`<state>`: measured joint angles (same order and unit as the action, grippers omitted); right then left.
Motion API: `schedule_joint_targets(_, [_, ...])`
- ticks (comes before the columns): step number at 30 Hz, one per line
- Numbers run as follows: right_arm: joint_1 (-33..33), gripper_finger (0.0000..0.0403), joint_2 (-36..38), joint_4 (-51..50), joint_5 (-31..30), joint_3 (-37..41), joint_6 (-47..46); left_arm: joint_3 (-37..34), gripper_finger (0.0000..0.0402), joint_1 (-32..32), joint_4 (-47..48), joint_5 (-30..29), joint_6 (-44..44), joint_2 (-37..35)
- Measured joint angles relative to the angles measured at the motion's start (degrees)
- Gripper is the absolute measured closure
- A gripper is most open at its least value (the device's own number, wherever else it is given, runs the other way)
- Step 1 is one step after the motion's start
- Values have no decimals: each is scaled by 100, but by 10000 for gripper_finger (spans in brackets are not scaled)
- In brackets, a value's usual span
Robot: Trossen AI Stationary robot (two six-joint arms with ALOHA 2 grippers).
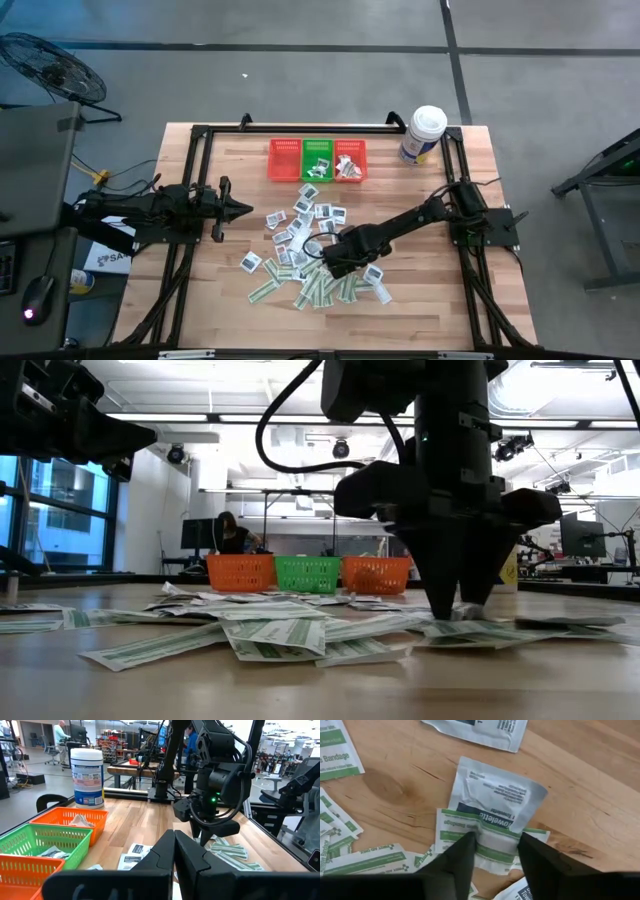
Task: Pick & Place First Aid Supplies
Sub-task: Put the bandage pack into the right orange bin
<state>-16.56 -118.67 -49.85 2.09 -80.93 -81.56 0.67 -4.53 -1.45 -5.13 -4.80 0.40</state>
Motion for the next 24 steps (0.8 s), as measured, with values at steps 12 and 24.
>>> schedule_joint_targets(12, [0,369,381,90,-221,21,10,0,400,2,0,0,2,-1])
schedule_joint_targets(24, [6,398,932,40,-567,15,53,0,400,1,0,0,0,-1])
